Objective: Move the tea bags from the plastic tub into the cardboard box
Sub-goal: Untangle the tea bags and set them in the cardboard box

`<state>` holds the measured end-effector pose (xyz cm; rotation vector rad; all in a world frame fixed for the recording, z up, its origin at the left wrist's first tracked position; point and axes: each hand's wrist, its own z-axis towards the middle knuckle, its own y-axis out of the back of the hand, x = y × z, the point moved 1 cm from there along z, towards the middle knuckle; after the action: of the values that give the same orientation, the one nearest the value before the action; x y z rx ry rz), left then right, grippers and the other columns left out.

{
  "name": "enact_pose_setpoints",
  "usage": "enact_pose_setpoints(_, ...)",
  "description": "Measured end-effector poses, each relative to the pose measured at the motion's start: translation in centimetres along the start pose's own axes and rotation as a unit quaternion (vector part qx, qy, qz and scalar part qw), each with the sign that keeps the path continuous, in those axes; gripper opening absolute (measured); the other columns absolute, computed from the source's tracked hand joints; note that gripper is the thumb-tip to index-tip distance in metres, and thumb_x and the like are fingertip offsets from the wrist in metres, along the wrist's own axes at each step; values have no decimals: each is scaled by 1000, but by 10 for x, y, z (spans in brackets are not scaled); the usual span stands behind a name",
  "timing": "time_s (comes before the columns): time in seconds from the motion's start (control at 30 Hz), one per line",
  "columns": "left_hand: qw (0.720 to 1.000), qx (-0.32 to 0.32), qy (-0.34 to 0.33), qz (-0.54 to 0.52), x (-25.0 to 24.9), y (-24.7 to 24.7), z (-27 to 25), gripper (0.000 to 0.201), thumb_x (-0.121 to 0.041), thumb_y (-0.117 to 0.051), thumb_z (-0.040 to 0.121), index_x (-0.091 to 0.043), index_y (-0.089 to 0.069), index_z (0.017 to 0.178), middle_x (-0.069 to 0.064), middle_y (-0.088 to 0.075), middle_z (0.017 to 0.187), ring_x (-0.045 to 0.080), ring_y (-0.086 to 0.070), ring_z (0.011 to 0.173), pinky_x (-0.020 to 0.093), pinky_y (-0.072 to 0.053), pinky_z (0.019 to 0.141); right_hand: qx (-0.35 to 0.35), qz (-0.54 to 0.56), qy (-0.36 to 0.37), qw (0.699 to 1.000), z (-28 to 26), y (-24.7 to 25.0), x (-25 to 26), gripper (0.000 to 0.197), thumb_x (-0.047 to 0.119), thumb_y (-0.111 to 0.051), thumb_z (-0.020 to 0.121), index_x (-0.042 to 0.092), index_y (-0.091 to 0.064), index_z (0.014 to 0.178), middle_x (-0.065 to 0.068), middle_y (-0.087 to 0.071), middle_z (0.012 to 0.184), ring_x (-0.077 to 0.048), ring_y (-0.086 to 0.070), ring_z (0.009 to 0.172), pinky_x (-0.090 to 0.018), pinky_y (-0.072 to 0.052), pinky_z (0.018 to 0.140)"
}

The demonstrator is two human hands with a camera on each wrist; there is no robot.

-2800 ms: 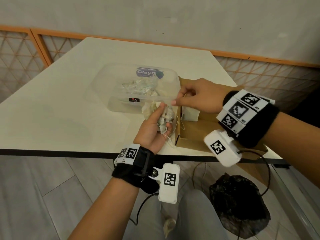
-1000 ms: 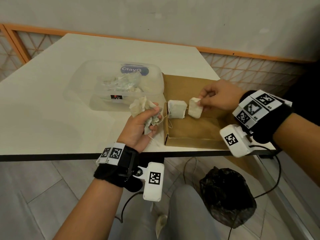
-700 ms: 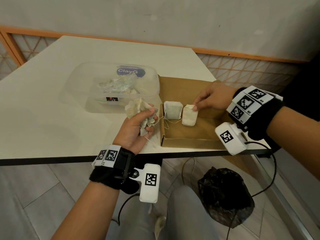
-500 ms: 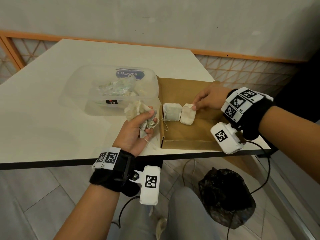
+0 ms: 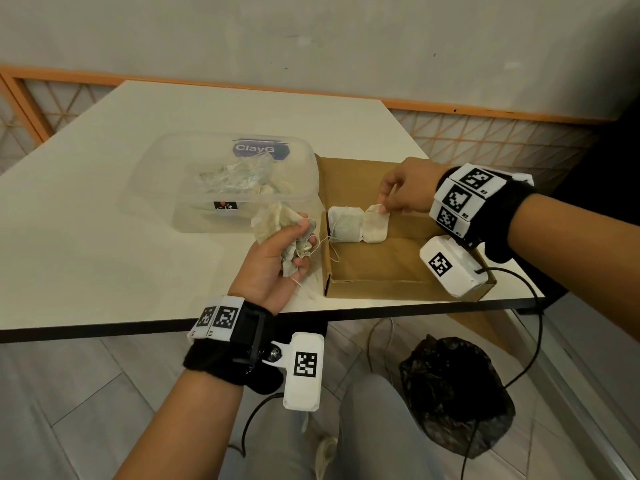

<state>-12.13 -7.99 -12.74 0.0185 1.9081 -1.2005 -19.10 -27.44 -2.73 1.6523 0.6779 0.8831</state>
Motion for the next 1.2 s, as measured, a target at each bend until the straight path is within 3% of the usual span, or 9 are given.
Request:
enact_pose_setpoints(0.17, 999, 30, 17, -41, -3, 2, 1, 22, -33, -61, 82, -15, -57, 94, 4, -58, 86, 9, -56, 69, 12, -41, 43, -94, 3, 65, 993, -19, 7, 30, 20, 24, -68, 81, 17, -62, 99, 1, -55, 86, -17, -51, 81, -25, -37, 67)
enact_pose_setpoints(0.33, 997, 57, 41, -40, -4, 0, -1, 45, -51, -44, 93, -13, -64, 106, 4, -63, 93, 11, -52, 77, 15, -41, 51, 2, 100, 177, 979, -53, -15, 83, 27, 37, -70, 78, 16, -65, 93, -1, -62, 80, -13, -55, 71, -28, -45, 69)
enact_pose_setpoints(0.43, 996, 58, 50, -54, -5, -2, -4, 55, -57, -40, 91, -15, -75, 89, 0, -70, 91, 10, -58, 78, 19, -37, 64, 31, 116, 171, 978, -50, -37, 97, 36, 43, -73, 74, 16, -62, 95, 4, -62, 79, -9, -56, 67, -23, -44, 63)
enact_pose_setpoints(0.53, 995, 67, 49, -56, -6, 0, -3, 55, -62, -40, 89, -16, -69, 96, -1, -64, 90, 11, -55, 75, 20, -36, 60, 16, 138, 144, 980, -38, -48, 96, 30, 31, -74, 76, 16, -60, 98, 9, -52, 73, -8, -52, 66, -19, -39, 60)
enact_pose_setpoints(0.67, 993, 87, 53, -67, -5, 2, -1, 50, -50, -36, 95, -16, -72, 99, -1, -69, 86, 7, -60, 67, 14, -39, 49, 75, 347, 99, 930, -33, -45, 85, 11, 10, -70, 80, 13, -60, 84, 1, -60, 70, -7, -58, 58, -15, -47, 53)
enact_pose_setpoints(0.77, 995, 69, 41, -67, -3, 4, 1, 34, -42, -51, 90, -15, -64, 106, 1, -64, 85, 7, -56, 69, 12, -40, 47, 106, 470, 63, 874, -34, -40, 76, 15, 2, -65, 82, 14, -56, 81, -3, -61, 76, -10, -60, 61, -16, -47, 52)
enact_pose_setpoints(0.87, 997, 67, 12, -42, -1, 7, 4, 30, -31, -63, 86, -15, -59, 111, 0, -60, 88, 5, -54, 67, 11, -39, 45, 113, 521, 48, 845, -33, -41, 69, 20, -3, -63, 82, 14, -54, 79, -4, -60, 76, -8, -61, 57, -16, -49, 53)
enact_pose_setpoints(1.0, 999, 38, -17, -16, 0, 7, 4, 19, -11, -62, 85, -13, -62, 104, 3, -60, 87, 6, -53, 65, 12, -37, 42, 82, 469, 63, 877, -32, -44, 67, 9, 13, -66, 83, 17, -59, 85, -1, -61, 79, -10, -57, 67, -20, -47, 60)
enact_pose_setpoints(1.2, 999, -3, -33, 0, -1, 5, 3, 19, 1, -57, 85, -13, -61, 97, 3, -59, 87, 8, -50, 68, 14, -34, 41, -2, 393, 90, 915, -31, -35, 69, 4, 21, -69, 82, 21, -65, 81, 10, -62, 73, 5, -57, 58, -6, -41, 53)
